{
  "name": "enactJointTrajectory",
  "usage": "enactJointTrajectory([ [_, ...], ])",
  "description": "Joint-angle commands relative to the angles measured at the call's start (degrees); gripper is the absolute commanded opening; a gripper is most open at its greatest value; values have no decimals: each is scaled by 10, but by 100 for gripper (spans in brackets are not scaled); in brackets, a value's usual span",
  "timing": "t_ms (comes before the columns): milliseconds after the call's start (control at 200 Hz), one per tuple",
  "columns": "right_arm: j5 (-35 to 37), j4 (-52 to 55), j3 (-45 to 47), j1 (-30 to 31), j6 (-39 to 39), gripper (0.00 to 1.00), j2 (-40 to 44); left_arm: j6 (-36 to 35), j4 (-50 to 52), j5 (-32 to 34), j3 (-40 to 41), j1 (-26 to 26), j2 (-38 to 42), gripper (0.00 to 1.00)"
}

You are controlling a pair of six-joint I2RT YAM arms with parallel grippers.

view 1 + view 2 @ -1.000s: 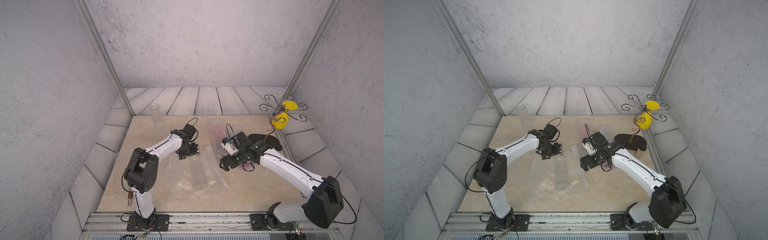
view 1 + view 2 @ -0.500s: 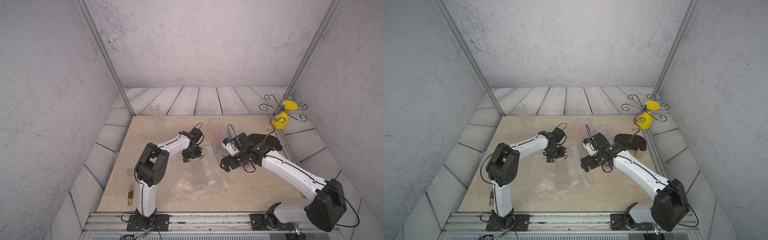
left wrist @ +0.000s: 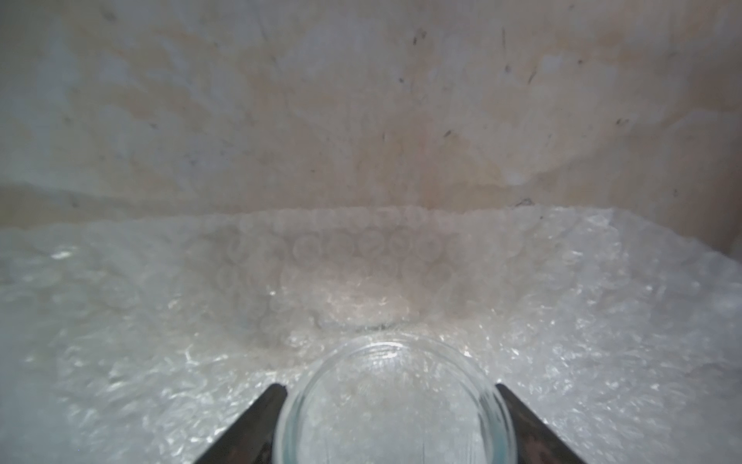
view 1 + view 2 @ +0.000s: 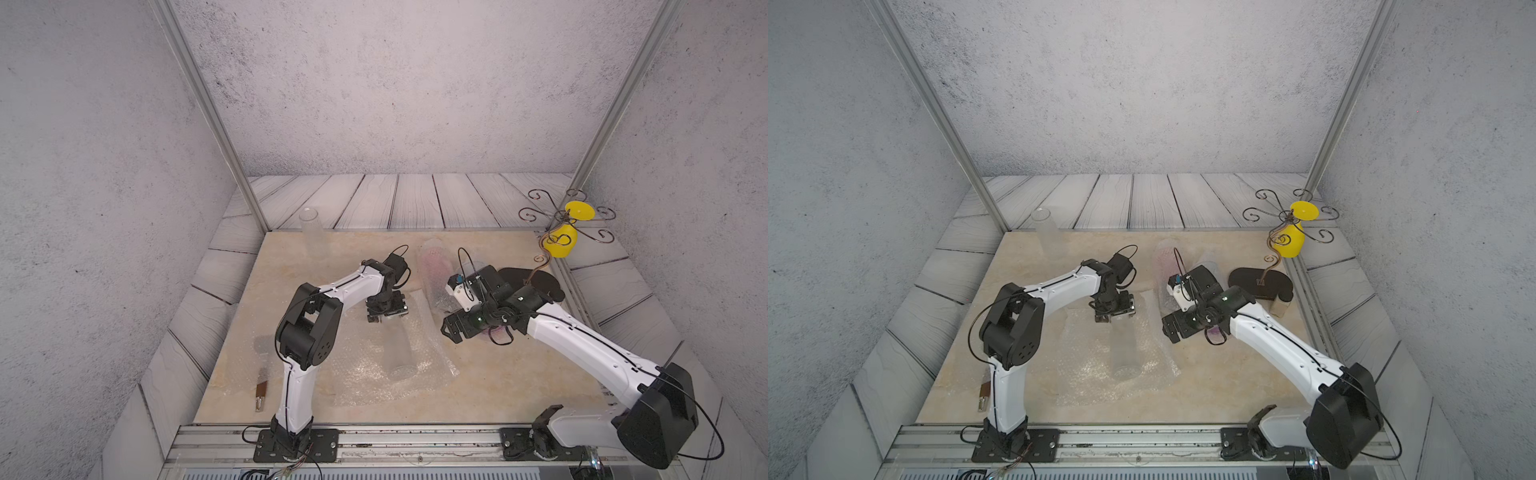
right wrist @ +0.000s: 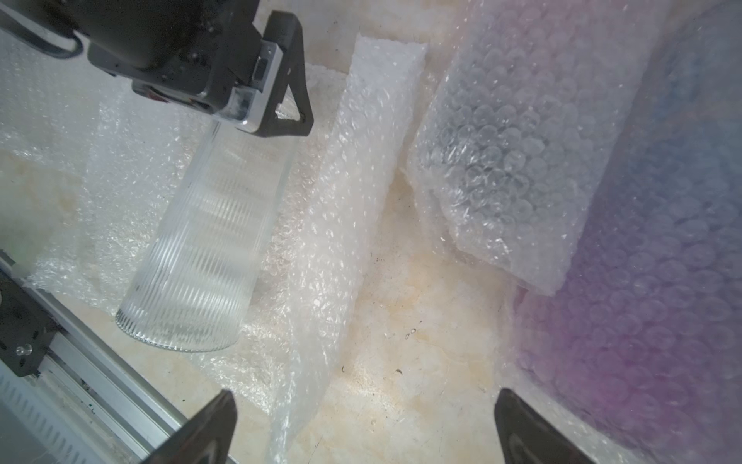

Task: Unwrap the vase from the bubble wrap
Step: Pick up the vase from the bubble wrap.

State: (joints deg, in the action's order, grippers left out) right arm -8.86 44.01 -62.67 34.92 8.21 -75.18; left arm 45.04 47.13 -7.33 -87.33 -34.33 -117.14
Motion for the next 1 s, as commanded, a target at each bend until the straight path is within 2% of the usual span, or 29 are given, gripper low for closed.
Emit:
enactJointTrajectory([
  [0, 7, 14, -11, 1, 2, 99, 21, 5, 3, -2, 0, -8, 8, 80],
  [465, 4, 10, 10, 0, 5, 99, 42, 6, 18, 4, -8, -35, -20, 78],
  [515, 4, 9, 12, 1, 6, 99, 43, 8, 15, 4, -5, -36, -17, 72],
  [656, 12, 10, 9, 2, 5, 99, 45, 2, 16, 7, -4, -35, -3, 45],
  [786, 19, 10, 10, 1, 5, 99, 49, -16, 30, 10, -11, -36, 20, 30],
  [911, 20, 9, 16, 0, 5, 99, 50, -31, 37, 8, -12, -36, 57, 10],
  [996, 19, 8, 15, 0, 5, 99, 47, -40, 42, 8, -11, -36, 85, 2],
])
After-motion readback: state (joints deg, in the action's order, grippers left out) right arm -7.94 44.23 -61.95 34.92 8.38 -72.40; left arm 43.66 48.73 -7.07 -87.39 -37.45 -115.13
